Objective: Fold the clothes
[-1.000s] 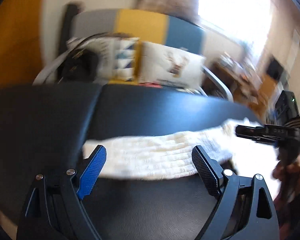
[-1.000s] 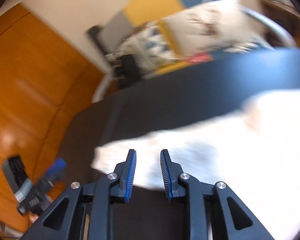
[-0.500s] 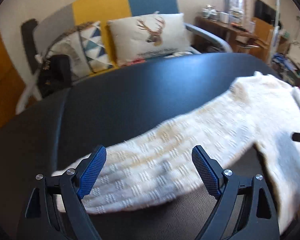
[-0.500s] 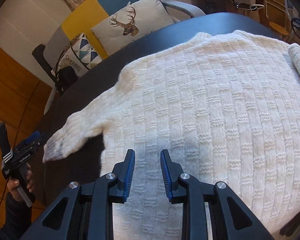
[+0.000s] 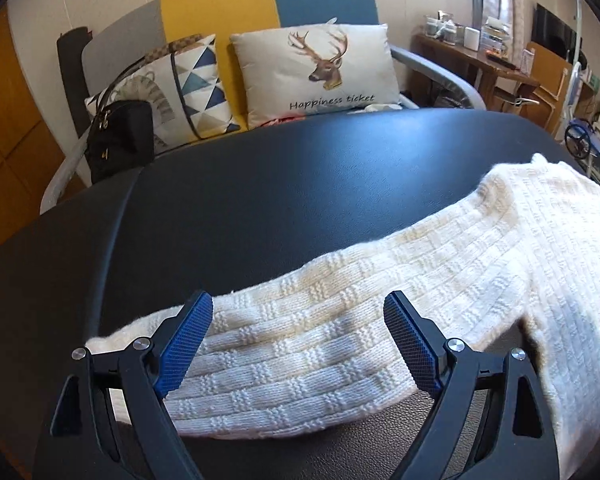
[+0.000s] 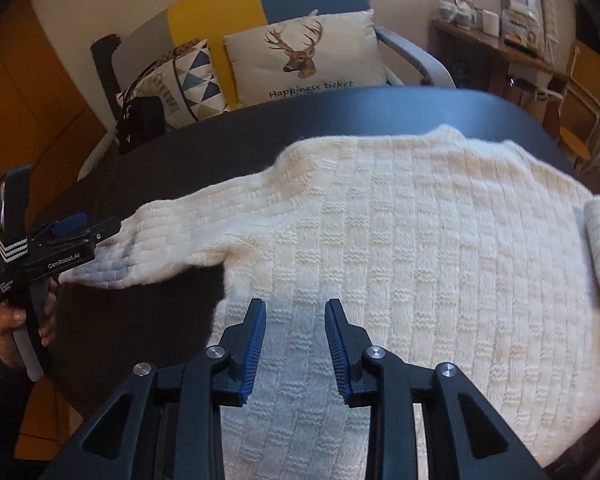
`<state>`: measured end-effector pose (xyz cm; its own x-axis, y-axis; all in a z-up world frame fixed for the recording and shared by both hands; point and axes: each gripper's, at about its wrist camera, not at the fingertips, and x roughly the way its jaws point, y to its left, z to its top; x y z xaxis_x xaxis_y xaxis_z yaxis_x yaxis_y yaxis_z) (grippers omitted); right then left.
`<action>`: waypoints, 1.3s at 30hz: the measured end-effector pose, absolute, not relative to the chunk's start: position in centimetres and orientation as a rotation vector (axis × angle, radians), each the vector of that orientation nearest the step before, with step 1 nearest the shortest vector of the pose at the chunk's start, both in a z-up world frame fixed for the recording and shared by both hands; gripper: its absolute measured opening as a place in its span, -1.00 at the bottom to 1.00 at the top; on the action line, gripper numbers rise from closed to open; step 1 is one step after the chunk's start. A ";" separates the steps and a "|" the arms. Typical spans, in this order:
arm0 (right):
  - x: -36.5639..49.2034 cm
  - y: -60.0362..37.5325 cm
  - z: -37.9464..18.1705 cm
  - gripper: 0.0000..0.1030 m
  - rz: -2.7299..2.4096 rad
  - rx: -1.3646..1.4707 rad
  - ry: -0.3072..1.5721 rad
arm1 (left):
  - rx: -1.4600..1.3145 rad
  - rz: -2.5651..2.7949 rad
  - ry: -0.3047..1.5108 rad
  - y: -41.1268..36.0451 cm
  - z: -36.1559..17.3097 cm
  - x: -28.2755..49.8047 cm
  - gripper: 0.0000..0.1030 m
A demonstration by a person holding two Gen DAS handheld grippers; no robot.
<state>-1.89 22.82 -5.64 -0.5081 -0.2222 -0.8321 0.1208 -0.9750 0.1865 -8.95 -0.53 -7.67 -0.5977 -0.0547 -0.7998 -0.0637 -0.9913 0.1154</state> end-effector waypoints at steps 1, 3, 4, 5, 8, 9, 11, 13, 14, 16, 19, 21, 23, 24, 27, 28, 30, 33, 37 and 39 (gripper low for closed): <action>-2.0 22.0 -5.2 -0.39 -2.598 1.430 -0.074 | -1.427 2.798 0.193 -0.8 -7.9 -9.0 0.75; -2.2 20.7 -4.5 -0.39 -2.680 1.413 0.083 | -1.455 2.791 0.154 -1.2 -8.3 -9.0 0.75; -2.3 20.2 -4.1 -0.39 -2.717 1.397 0.149 | -1.468 2.797 0.148 -1.4 -8.3 -8.9 0.75; -2.4 19.9 -3.9 -0.38 -2.739 1.388 0.188 | -1.476 2.801 0.144 -1.6 -8.3 -8.9 0.75; -2.6 19.7 -3.3 -0.38 -2.804 1.354 0.250 | -1.471 2.816 0.146 -1.9 -7.9 -8.6 0.75; -2.6 19.7 -3.1 -0.38 -2.823 1.347 0.288 | -1.469 2.822 0.151 -1.9 -7.8 -8.5 0.75; -2.6 19.6 -3.0 -0.38 -2.846 1.340 0.344 | -1.471 2.828 0.162 -1.9 -7.6 -8.5 0.75; -2.6 19.7 -2.9 -0.38 -2.841 1.331 0.345 | -1.476 2.829 0.167 -1.7 -7.6 -8.5 0.75; -2.5 19.7 -2.9 -0.38 -2.844 1.327 0.357 | -1.476 2.829 0.171 -1.7 -7.5 -8.4 0.75; -2.6 19.6 -3.1 -0.38 -2.836 1.332 0.369 | -1.474 2.828 0.181 -1.5 -7.4 -8.3 0.75; -2.6 19.5 -3.4 -0.38 -2.826 1.335 0.384 | -1.479 2.826 0.212 -1.2 -7.5 -8.3 0.75; -2.6 19.4 -3.7 -0.38 -2.818 1.348 0.379 | -1.495 2.820 0.225 -1.2 -7.8 -8.3 0.75; -2.6 19.4 -4.1 -0.38 -2.815 1.358 0.380 | -1.516 2.818 0.239 -1.3 -8.1 -8.5 0.75; -2.6 19.6 -4.3 -0.38 -2.812 1.371 0.385 | -1.527 2.818 0.250 -1.3 -8.3 -8.5 0.75; -2.6 20.5 -5.0 -0.37 -2.808 1.411 0.393 | -1.545 2.816 0.248 -1.9 -8.7 -8.6 0.75; -2.7 21.0 -5.5 -0.35 -2.798 1.438 0.391 | -1.545 2.815 0.233 -2.2 -8.8 -8.5 0.75; -2.8 22.0 -6.5 -0.35 -2.768 1.498 0.378 | -1.549 2.809 0.193 -2.9 -8.9 -8.5 0.75; -2.6 23.1 -8.0 -0.35 -2.742 1.578 0.344 | -1.589 2.761 0.077 -3.8 -9.5 -9.0 0.75; -2.4 24.2 -9.3 -0.35 -2.716 1.629 0.224 | -1.681 2.671 0.030 -3.8 -10.9 -10.5 0.75; -2.4 24.3 -9.8 -0.35 -2.701 1.652 0.217 | -1.697 2.642 0.059 -3.1 -11.4 -11.1 0.75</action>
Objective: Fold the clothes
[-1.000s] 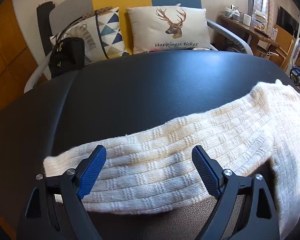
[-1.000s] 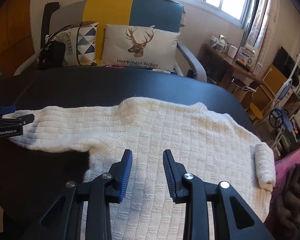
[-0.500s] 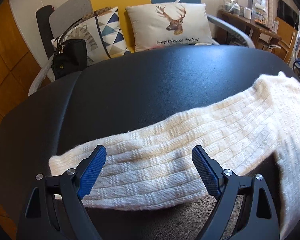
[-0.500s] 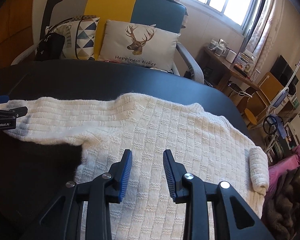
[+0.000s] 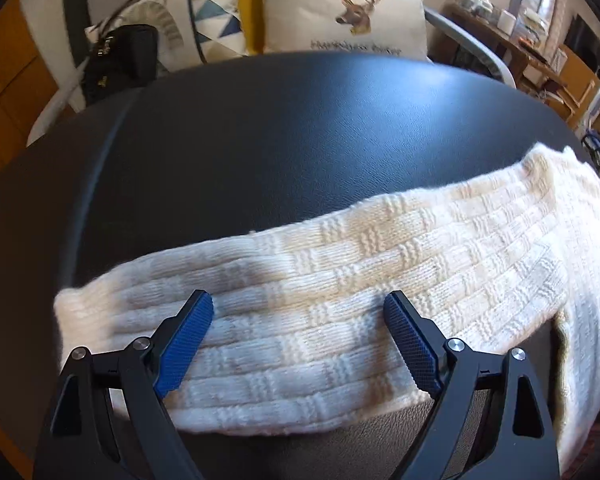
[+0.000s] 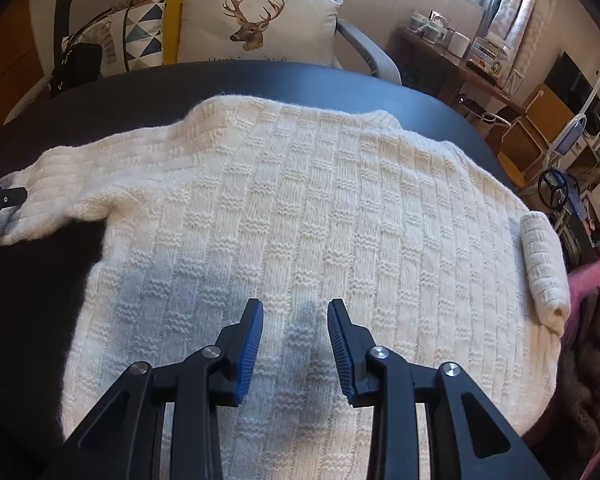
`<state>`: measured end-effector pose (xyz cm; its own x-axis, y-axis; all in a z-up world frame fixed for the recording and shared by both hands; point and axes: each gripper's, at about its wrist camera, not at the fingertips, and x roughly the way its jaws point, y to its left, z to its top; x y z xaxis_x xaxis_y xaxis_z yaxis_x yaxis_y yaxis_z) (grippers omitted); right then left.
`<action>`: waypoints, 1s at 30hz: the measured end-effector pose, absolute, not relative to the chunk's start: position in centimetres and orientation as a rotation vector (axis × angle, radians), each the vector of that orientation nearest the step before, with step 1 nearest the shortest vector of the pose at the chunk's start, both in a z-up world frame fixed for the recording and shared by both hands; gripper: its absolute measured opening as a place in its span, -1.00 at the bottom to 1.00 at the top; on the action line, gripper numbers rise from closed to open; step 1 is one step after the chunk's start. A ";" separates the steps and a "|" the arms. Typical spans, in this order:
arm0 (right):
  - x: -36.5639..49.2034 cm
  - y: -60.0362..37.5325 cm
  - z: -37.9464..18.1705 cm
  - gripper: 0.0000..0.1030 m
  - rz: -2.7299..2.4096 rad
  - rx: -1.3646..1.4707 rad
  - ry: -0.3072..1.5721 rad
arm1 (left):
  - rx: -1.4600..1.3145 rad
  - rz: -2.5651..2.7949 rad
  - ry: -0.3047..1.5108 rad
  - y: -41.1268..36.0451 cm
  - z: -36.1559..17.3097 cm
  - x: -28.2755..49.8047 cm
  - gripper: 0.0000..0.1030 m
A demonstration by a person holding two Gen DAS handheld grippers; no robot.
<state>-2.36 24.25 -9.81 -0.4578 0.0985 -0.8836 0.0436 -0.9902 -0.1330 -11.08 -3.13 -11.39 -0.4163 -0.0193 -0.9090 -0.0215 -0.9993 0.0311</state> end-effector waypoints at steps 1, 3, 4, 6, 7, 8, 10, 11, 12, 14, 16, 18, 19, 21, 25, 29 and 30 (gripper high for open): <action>-2.4 24.3 -10.0 -0.35 2.645 -1.626 -0.219 | -1.699 2.626 0.079 -2.8 -11.6 -11.3 0.76; -2.5 24.2 -10.3 -0.35 2.644 -1.644 -0.232 | -1.706 2.612 0.113 -2.2 -11.8 -11.6 0.82; -2.5 24.2 -10.4 -0.35 2.642 -1.648 -0.234 | -1.711 2.609 0.122 -2.1 -11.9 -11.7 0.85; -2.6 24.4 -10.5 -0.35 2.644 -1.649 -0.223 | -1.704 2.622 0.123 -1.9 -12.2 -11.7 0.85; -2.7 24.5 -10.5 -0.35 2.645 -1.649 -0.214 | -1.681 2.630 0.135 -1.6 -12.1 -11.5 0.70; -2.7 24.5 -10.6 -0.35 2.646 -1.649 -0.205 | -1.648 2.637 0.151 -1.3 -11.9 -11.3 0.35; -2.8 24.6 -10.8 -0.35 2.646 -1.650 -0.196 | -1.603 2.661 0.162 -0.7 -11.5 -10.9 -0.50; -2.9 24.7 -10.9 -0.35 2.647 -1.651 -0.194 | -1.599 2.672 0.147 -0.6 -11.4 -10.9 -0.68; -2.9 24.7 -10.9 -0.35 2.650 -1.650 -0.195 | -1.597 2.687 0.110 -0.7 -11.4 -10.9 -0.69; -2.9 25.0 -11.0 -0.35 2.655 -1.648 -0.194 | -1.578 2.730 0.038 -1.0 -11.5 -10.7 -0.73; -2.9 25.6 -10.9 -0.35 2.651 -1.646 -0.182 | -1.571 2.783 -0.026 -1.8 -11.5 -10.4 -0.75; -2.9 26.8 -10.6 -0.35 2.633 -1.623 -0.154 | -1.581 2.840 -0.128 -3.7 -11.5 -10.1 -0.75; -2.9 27.6 -10.4 -0.35 2.620 -1.601 -0.135 | -1.589 2.872 -0.187 -4.9 -11.6 -9.9 -0.75; -3.3 29.8 -10.3 -0.35 2.560 -1.546 -0.105 | -1.606 2.922 -0.279 -7.9 -11.6 -9.7 -0.75; -5.4 34.9 -10.9 -0.35 2.430 -1.506 0.005 | -1.608 3.041 -0.305 -12.6 -10.4 -9.9 -0.75; -9.0 34.4 -11.6 -0.35 2.466 -1.544 0.010 | -1.652 3.117 -0.323 -17.0 -10.2 -10.5 -0.75; -10.2 33.1 -11.7 -0.35 2.483 -1.550 -0.037 | -1.669 3.144 -0.309 -18.2 -10.2 -10.8 -0.74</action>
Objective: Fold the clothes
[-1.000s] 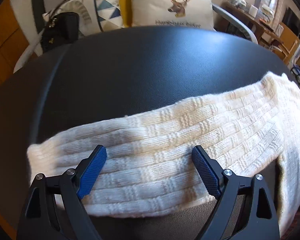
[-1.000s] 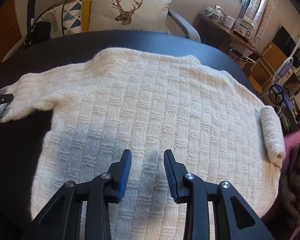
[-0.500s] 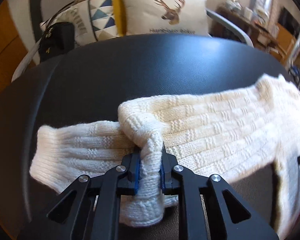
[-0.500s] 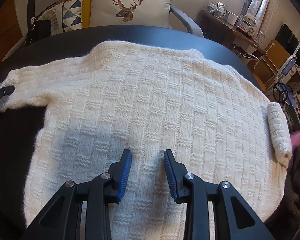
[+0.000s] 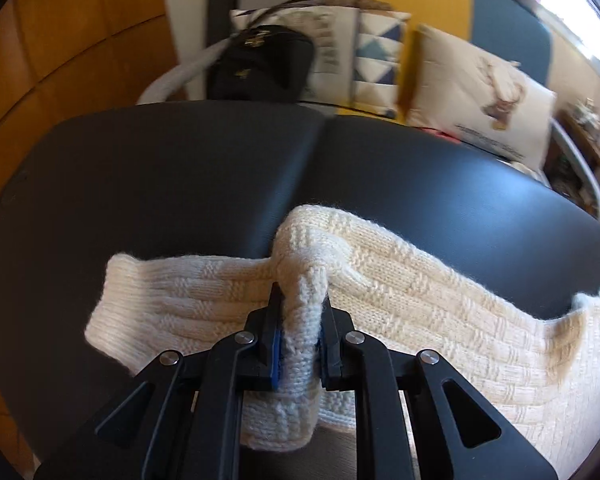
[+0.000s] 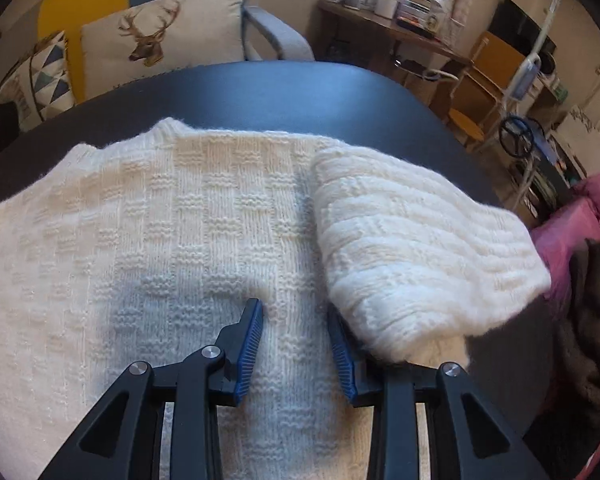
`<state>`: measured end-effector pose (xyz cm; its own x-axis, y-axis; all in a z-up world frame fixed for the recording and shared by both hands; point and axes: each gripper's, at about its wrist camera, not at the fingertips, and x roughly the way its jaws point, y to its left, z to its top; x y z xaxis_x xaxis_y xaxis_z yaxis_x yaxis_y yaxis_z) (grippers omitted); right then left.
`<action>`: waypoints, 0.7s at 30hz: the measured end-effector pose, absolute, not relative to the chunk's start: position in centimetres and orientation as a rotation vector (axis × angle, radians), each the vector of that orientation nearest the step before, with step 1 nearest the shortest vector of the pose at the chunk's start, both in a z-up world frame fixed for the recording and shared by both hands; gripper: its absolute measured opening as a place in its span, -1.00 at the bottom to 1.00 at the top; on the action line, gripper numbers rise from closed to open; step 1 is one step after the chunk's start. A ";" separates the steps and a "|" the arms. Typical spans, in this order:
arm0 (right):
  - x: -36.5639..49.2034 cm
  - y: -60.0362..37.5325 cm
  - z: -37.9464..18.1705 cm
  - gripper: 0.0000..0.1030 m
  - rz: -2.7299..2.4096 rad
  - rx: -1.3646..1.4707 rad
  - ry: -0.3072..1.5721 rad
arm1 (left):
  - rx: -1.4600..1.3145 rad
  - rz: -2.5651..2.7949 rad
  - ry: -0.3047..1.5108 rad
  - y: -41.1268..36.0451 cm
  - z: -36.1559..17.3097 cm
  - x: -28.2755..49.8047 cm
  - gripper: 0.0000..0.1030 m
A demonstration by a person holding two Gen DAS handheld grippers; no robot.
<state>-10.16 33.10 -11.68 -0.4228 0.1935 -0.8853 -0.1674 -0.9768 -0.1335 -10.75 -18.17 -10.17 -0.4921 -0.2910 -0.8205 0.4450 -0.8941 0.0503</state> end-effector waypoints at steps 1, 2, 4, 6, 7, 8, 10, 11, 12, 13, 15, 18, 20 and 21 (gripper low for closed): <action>-11.3 31.7 -11.8 -0.35 2.516 -1.562 -0.043 | 1.246 -2.355 0.210 -19.3 -9.9 -11.0 -0.74; -12.6 30.3 -12.1 -0.35 2.543 -1.586 -0.042 | 1.227 -2.326 0.197 -20.3 -9.7 -11.3 -0.74; -14.7 27.7 -11.7 -0.35 2.619 -1.675 -0.012 | 1.197 -2.241 0.234 -23.5 -9.1 -11.5 -0.73; -16.7 25.2 -11.2 -0.35 2.695 -1.768 0.022 | 1.161 -2.165 0.273 -26.7 -8.0 -10.9 -0.69; -17.2 24.5 -10.3 -0.35 2.727 -1.772 0.016 | 1.152 -2.137 0.253 -27.9 -7.5 -10.6 -0.66; -17.8 24.0 -9.4 -0.35 2.760 -1.772 0.008 | 1.143 -2.122 0.247 -28.7 -7.0 -10.0 -0.63; -18.8 22.8 -7.7 -0.35 2.832 -1.783 -0.018 | 1.138 -2.132 0.265 -29.7 -6.1 -9.0 -0.59; -19.4 22.1 -7.0 -0.35 2.866 -1.785 -0.050 | 1.132 -2.137 0.269 -30.0 -5.7 -8.6 -0.58; -20.2 21.2 -6.5 -0.35 2.890 -1.788 -0.093 | 1.121 -2.137 0.263 -29.9 -5.4 -8.3 -0.57; -20.9 20.2 -6.0 -0.35 2.911 -1.790 -0.136 | 1.117 -2.132 0.259 -29.9 -5.4 -8.1 -0.53; -22.8 18.6 -5.7 -0.35 2.961 -1.802 -0.181 | 1.145 -2.113 0.292 -30.6 -5.7 -8.3 -0.46; -25.8 16.3 -6.5 -0.33 2.947 -1.842 -0.278 | 1.179 -2.114 0.327 -31.3 -5.7 -8.4 -0.45; -27.7 14.9 -7.4 -0.33 2.923 -1.870 -0.345 | 1.171 -2.166 0.304 -30.6 -5.1 -8.1 -0.45; -28.7 14.3 -7.8 -0.33 2.910 -1.884 -0.378 | 1.157 -2.200 0.264 -29.9 -4.6 -7.9 -0.45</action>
